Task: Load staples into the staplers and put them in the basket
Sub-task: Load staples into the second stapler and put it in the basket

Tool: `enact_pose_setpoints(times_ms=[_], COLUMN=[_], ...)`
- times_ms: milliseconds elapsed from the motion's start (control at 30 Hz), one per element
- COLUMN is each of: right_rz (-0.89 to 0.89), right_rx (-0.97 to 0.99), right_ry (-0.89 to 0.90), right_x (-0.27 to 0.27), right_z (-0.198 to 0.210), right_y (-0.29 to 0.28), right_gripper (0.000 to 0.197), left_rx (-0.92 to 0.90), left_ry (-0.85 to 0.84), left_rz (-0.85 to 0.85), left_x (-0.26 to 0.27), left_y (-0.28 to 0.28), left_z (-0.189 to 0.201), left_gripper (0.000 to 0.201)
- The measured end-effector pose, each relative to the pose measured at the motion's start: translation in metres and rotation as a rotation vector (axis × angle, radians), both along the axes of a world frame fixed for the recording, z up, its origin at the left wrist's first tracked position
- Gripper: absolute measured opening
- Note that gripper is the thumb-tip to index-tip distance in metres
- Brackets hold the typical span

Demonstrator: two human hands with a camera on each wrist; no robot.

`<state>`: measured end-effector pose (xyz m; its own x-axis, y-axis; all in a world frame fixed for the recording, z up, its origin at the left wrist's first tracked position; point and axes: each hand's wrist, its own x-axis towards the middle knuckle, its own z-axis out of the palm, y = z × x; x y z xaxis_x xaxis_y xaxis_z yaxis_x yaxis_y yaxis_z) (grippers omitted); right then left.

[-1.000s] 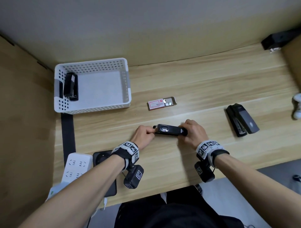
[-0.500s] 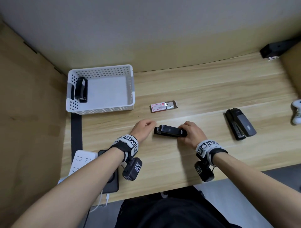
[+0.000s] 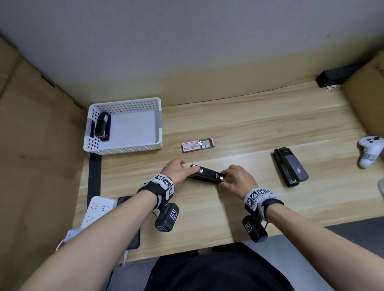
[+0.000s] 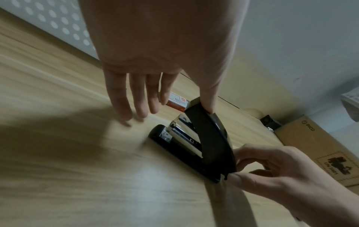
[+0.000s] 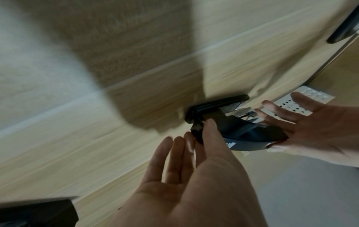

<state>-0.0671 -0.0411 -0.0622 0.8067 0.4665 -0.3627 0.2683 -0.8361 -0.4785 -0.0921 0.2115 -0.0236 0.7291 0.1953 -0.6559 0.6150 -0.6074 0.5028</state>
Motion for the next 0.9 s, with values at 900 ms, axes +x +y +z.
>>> enact_pose_setpoints(times_ms=[900], right_rz=[0.144], right_rx=[-0.022], right_ry=[0.211], right_x=[0.033], right_z=[0.001], right_y=[-0.018], right_gripper=[0.018], left_rx=[0.428], left_ry=[-0.022], left_rz=[-0.465], left_x=[-0.015], left_y=[-0.055], left_z=[0.028], left_gripper=[0.03])
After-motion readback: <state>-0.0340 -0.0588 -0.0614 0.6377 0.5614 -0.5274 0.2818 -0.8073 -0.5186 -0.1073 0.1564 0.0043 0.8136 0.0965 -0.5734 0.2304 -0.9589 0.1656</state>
